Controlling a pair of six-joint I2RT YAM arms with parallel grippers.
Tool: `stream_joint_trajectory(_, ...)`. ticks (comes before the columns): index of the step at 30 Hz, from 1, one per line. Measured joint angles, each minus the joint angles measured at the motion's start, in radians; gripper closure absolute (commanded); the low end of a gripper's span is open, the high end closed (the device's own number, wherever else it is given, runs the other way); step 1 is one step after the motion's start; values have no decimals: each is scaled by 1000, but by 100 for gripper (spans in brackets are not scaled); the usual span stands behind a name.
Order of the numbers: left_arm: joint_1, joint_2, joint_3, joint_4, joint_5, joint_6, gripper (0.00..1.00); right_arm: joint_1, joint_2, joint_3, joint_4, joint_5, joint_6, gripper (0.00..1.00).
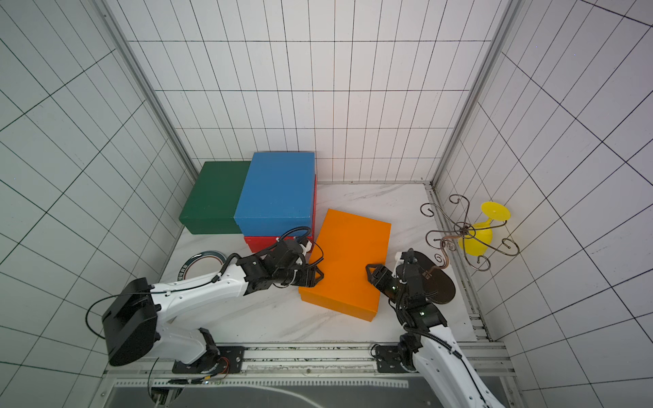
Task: Stack the shoeboxes
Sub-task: Pick up the shoebox from the center of the board.
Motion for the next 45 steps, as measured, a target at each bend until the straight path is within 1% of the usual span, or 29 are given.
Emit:
stream_joint_trajectory(10,-27,0,84,-114,-30,-12,36,6,-12,60,-97,4,-8,39)
stream_joint_trajectory(15,-27,-1,117,-140,-37,-11,36,16,-12,111,-137,27,-11,42)
stream_joint_trajectory(23,-28,-3,179,-188,-56,-4,36,28,-8,195,-200,56,-24,43)
stream_joint_trajectory(36,-28,-3,346,-286,-101,27,36,29,55,371,-238,117,-84,44)
stream_joint_trajectory(45,-28,-3,460,-334,-124,45,35,29,109,452,-278,160,-104,46)
